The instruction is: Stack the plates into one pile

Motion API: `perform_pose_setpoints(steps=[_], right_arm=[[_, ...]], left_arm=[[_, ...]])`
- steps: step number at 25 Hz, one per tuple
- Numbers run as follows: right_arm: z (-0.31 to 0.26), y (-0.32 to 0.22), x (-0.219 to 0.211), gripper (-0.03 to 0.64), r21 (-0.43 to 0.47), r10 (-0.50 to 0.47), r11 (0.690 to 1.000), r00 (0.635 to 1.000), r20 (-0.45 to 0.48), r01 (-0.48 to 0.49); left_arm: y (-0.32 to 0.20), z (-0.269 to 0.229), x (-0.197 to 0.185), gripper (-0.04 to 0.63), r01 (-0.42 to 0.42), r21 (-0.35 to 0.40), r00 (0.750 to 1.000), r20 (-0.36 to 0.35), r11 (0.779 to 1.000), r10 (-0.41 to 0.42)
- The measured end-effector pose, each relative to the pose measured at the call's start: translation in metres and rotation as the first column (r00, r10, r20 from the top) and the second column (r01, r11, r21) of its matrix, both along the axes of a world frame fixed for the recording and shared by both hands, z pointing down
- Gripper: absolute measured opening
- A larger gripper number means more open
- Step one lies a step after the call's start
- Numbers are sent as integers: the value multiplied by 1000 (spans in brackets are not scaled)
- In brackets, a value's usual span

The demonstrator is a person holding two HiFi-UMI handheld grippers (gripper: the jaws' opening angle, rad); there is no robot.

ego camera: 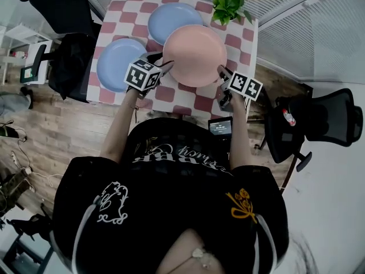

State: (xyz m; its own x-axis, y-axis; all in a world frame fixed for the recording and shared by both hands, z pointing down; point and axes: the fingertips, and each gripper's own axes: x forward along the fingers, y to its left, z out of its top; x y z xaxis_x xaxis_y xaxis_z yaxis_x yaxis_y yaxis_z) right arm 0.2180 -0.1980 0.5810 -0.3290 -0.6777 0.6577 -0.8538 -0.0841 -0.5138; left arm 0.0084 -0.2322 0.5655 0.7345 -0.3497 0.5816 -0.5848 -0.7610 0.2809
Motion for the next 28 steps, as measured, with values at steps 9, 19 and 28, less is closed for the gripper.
perform_pose_setpoints(steps=[9, 19, 28], right_arm=[[20, -50, -54, 44, -82, 131, 989, 984, 117, -122], [45, -65, -64, 29, -172, 317, 940, 942, 109, -296], [45, -91, -64, 29, -176, 381, 917, 917, 117, -359]], left_arm=[[-70, 14, -50, 213, 27, -32, 998, 52, 999, -26], [-102, 24, -71, 215, 66, -25, 998, 13, 998, -66], [-89, -25, -127, 215, 155, 53, 983, -103, 987, -149]])
